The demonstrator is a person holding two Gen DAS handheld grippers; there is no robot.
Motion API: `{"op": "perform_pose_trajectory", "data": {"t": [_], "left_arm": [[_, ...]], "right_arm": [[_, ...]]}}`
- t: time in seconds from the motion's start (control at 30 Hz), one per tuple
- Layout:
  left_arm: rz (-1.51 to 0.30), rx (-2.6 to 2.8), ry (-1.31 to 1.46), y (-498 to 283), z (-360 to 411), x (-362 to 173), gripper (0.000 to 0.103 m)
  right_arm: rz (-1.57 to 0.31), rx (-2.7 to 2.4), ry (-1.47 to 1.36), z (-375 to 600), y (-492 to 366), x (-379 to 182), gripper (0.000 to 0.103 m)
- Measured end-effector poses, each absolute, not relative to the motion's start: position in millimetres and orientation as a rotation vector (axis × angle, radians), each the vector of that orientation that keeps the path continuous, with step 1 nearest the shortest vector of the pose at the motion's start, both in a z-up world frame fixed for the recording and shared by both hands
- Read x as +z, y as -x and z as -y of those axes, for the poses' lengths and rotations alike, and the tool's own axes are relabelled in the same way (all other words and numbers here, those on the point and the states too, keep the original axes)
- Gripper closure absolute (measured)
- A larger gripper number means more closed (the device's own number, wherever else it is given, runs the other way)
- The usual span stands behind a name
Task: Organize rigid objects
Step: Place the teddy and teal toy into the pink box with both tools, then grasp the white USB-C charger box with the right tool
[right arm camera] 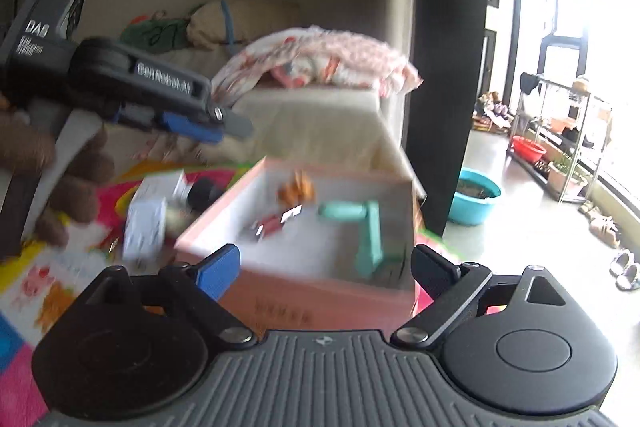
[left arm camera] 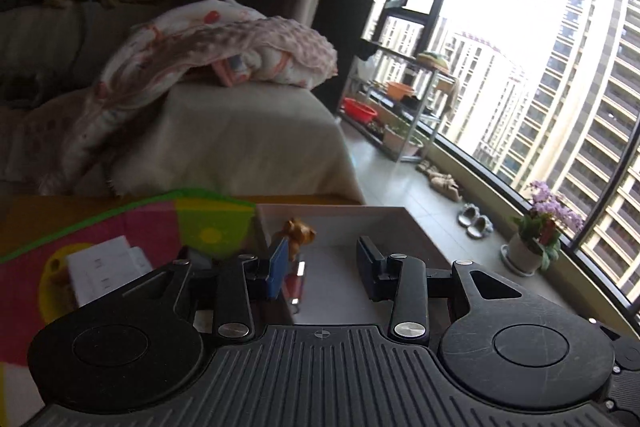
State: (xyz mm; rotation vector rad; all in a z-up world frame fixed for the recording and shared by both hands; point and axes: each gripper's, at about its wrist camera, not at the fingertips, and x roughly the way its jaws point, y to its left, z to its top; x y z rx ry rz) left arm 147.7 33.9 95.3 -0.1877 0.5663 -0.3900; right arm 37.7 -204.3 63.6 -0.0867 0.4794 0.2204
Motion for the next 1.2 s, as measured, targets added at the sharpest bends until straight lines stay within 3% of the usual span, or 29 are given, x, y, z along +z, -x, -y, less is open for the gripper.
{"op": "perform_pose_trajectory", "data": {"t": [0.3, 0.53, 0.77, 1.03, 1.2], "left_arm": [[-0.588, -0.086, 0.319, -105.7, -151.7, 49.4, 0.062], [-0.631, -0.148, 0.209, -99.3, -140.4, 31.3, 0.062], [-0.460, -0.052, 0.451, -88.0, -160.8, 9.9, 0.062], [-0.534, -0.063, 0.472, -92.7, -168.3, -4.8, 0.062], [-0.536, -0.057, 0.477, -85.8, -171.8, -3.3, 0.062]], "right_arm": [[-0.621, 0.297, -0.064, 175.4, -12.5, 14.7, 0.010], [-0.629, 0.316, -0.004, 152.4, -6.6, 9.8, 0.010], [-0.566, 0.331, 0.175, 125.6, -0.9, 30.9, 0.010], [-0.638, 0.396, 0.135, 86.3, -91.7, 101.4, 0.010], [-0.726, 0.325, 0.182, 34.9, -175.8, 107.6, 0.011]]}}
